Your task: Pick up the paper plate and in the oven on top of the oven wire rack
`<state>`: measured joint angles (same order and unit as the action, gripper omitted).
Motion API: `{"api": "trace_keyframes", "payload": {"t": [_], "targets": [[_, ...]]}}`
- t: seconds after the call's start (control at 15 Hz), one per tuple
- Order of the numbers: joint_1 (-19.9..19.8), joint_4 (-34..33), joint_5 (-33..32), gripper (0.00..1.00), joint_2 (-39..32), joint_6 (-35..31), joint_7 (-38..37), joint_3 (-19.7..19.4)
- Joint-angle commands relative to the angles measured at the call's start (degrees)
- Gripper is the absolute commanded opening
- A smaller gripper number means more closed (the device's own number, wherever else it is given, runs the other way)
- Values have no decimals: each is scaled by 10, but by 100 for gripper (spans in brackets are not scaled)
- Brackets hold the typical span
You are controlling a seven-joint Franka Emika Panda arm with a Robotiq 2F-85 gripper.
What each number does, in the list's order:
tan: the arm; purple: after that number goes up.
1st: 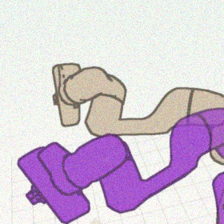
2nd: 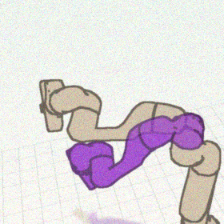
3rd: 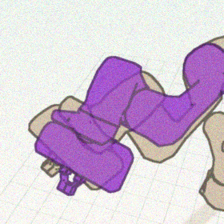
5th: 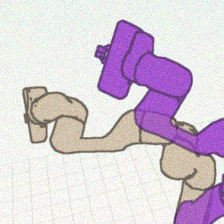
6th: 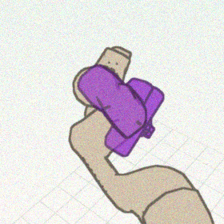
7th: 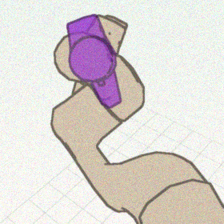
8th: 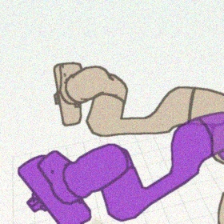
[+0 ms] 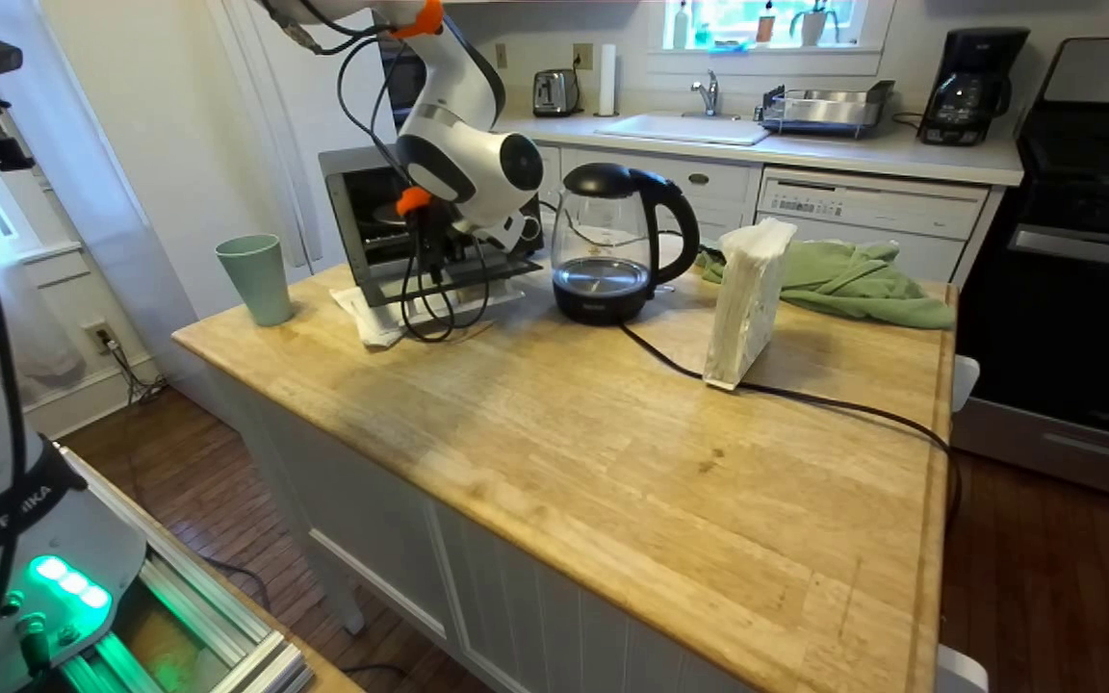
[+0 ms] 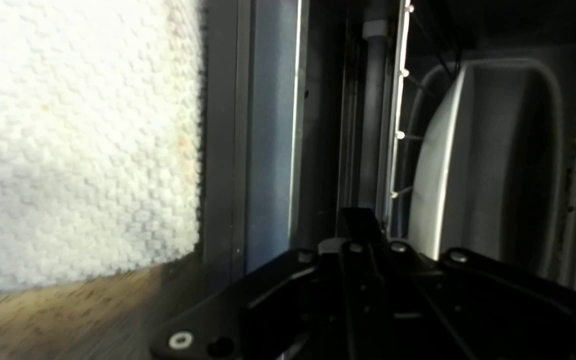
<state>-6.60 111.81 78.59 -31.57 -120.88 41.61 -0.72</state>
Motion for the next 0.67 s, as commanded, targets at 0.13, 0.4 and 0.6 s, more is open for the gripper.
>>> {"api": "trace_keyframes", "payload": {"t": [0.13, 0.4, 0.6], "targets": [[3, -24, 21, 0, -22, 3, 18, 0], [2, -18, 15, 0, -14, -2, 8, -7], [1, -12, 1, 0, -10, 0, 5, -14]]}}
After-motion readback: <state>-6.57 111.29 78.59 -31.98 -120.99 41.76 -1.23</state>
